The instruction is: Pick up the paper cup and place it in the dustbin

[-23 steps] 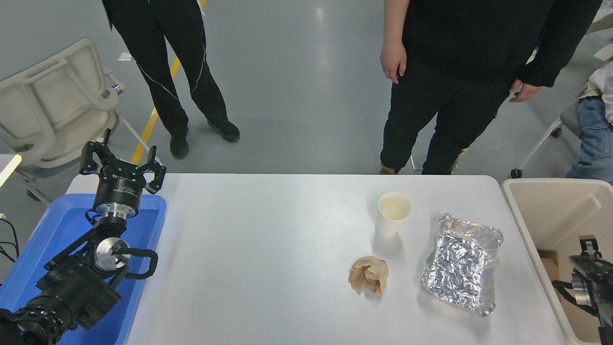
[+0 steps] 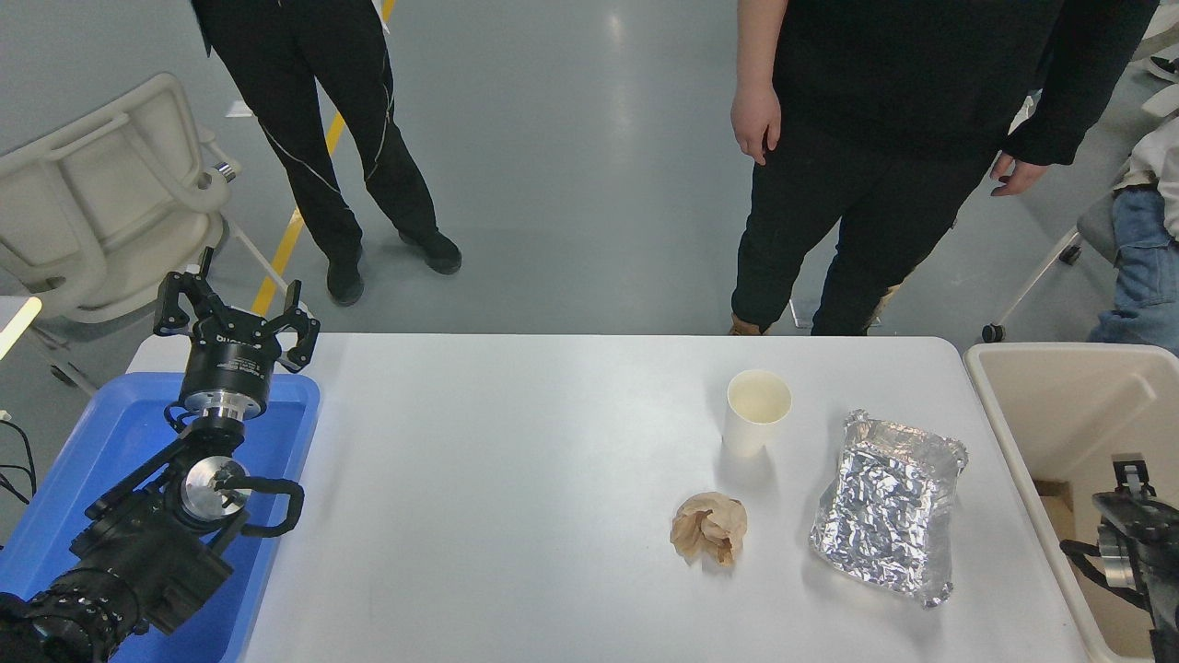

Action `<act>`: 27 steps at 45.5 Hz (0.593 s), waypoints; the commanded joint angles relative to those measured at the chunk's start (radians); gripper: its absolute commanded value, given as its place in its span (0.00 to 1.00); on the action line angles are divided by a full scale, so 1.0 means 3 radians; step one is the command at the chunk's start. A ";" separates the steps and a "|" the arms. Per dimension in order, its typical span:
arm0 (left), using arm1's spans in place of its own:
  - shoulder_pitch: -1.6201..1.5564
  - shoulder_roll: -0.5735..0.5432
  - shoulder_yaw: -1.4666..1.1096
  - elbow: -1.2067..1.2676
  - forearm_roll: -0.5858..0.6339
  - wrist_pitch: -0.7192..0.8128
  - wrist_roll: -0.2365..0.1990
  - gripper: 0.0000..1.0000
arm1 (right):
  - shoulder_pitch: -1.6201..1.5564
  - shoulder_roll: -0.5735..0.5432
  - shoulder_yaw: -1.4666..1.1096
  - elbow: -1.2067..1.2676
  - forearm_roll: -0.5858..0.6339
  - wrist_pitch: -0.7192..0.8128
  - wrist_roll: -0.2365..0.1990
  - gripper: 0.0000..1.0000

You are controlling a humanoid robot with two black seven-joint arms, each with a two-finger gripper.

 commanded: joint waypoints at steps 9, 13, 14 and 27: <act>0.0000 0.0001 0.0000 0.0002 0.0000 0.0000 -0.0002 0.99 | -0.0020 0.0091 0.0005 0.0010 0.0000 0.0010 0.0000 1.00; 0.0000 0.0001 0.0000 -0.0004 0.0000 0.0000 -0.0002 0.99 | -0.0020 0.0091 0.0005 0.0005 0.0000 0.0010 0.0000 1.00; 0.0000 0.0001 0.0000 0.0002 0.0000 0.0000 -0.0002 0.99 | -0.0020 0.0086 0.0005 0.0005 0.0000 0.0010 0.0000 1.00; 0.0000 0.0001 0.0000 -0.0003 0.0000 0.0000 -0.0002 0.99 | -0.0076 0.0056 0.0000 0.0000 0.0000 0.0005 0.0000 1.00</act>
